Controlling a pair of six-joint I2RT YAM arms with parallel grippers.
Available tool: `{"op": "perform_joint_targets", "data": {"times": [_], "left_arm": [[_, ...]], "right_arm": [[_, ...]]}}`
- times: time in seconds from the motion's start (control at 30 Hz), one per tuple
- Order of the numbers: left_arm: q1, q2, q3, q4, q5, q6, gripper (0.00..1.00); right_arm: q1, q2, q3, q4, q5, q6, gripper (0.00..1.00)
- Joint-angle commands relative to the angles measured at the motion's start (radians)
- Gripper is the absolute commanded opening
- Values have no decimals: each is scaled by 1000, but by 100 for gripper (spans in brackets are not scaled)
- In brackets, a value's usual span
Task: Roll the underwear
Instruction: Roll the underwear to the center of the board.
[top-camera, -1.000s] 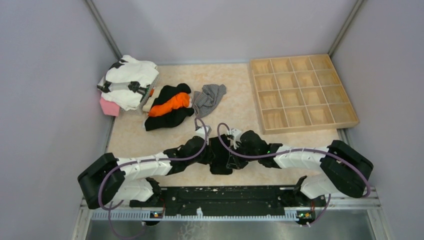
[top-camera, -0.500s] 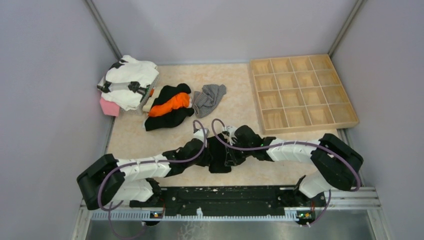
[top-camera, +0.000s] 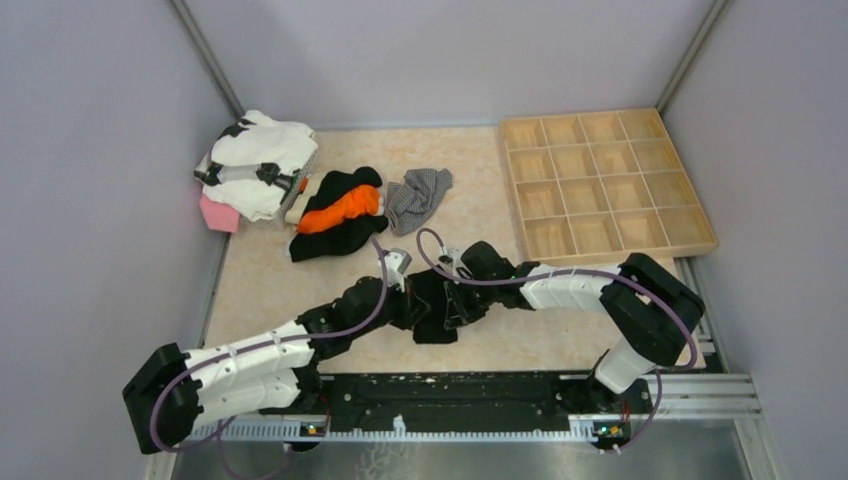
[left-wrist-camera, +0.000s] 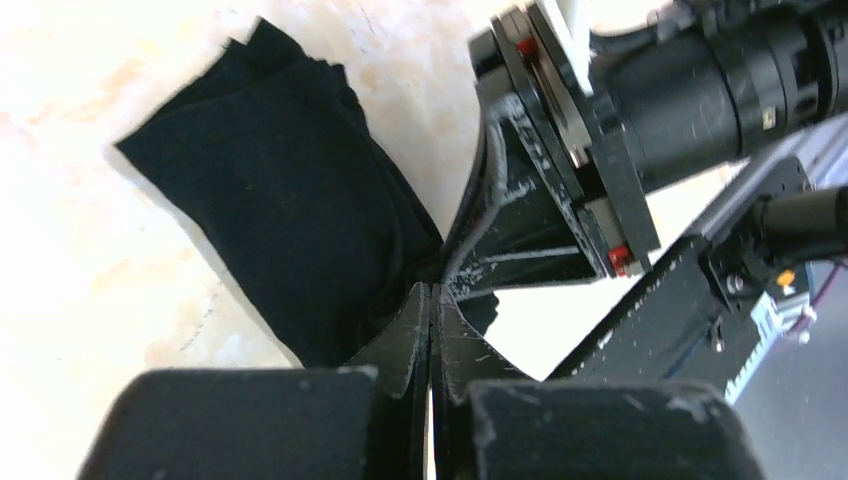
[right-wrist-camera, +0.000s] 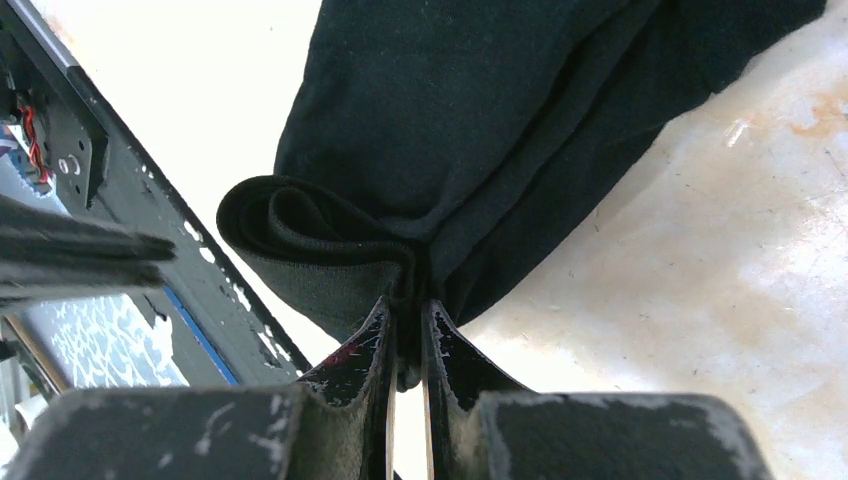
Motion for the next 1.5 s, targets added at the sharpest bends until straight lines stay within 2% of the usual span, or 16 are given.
{"op": "perform_joint_targets", "data": {"times": [0.0,0.2,0.47,0.67,0.87,1.1,1.23,1.47], "left_arm": [[-10,38,-24,88,131,77,0],[-20,120,-48,151,142,74,0],[-20,203,-51,121,-22,-1,0],[-20,239,-92,102,-40,-50,0],[-20,211,-161,114,-30,-90,0],[-20,190,-189,109,-33,-99,0],[-20,190,-192,106,-36,-102,0],[-20,202,-188,95,-45,-110,0]], "right_arm": [[-18,40,15,-62,48,-3,2],[-20,38,21,-61,41,0,5],[-22,27,12,-51,34,0,12],[-22,-8,13,-40,37,15,27],[-22,-94,3,-6,51,52,44],[-22,-205,-18,31,149,26,50],[-22,-304,-110,180,242,-52,54],[-14,-451,-357,678,197,-395,54]]}}
